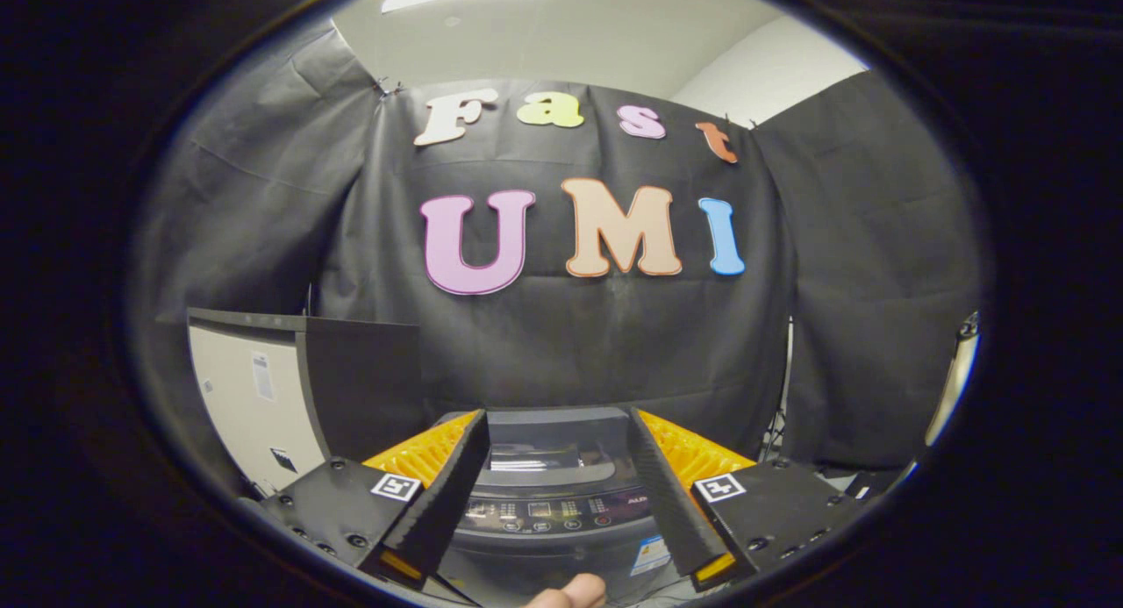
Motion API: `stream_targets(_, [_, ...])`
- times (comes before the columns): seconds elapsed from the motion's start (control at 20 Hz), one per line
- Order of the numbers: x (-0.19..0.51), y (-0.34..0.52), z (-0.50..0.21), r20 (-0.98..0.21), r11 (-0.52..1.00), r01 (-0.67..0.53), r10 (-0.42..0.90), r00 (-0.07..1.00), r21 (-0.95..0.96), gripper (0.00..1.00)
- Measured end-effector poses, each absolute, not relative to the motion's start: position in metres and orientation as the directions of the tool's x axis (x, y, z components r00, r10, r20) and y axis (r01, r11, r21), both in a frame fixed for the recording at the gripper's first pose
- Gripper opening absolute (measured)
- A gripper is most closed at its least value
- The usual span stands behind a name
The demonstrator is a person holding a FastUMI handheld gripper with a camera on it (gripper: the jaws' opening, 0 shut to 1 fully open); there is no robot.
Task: Put the clothes into the washing machine and then close the washing machine lid.
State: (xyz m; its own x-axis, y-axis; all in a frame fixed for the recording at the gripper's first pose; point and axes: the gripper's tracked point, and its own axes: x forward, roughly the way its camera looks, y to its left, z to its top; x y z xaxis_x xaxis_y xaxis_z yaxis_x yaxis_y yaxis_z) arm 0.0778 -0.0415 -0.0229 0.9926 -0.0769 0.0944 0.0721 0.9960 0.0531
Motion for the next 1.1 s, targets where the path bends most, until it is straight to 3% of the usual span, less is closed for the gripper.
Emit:
stream_targets(0.55, [0.067,-0.084,-0.022,0.117,0.995,0.076,-0.082,0.99,0.059,0.97])
stream_targets(1.1, [0.069,-0.098,-0.041,0.063,0.994,0.097,-0.1,0.993,0.039,0.97])
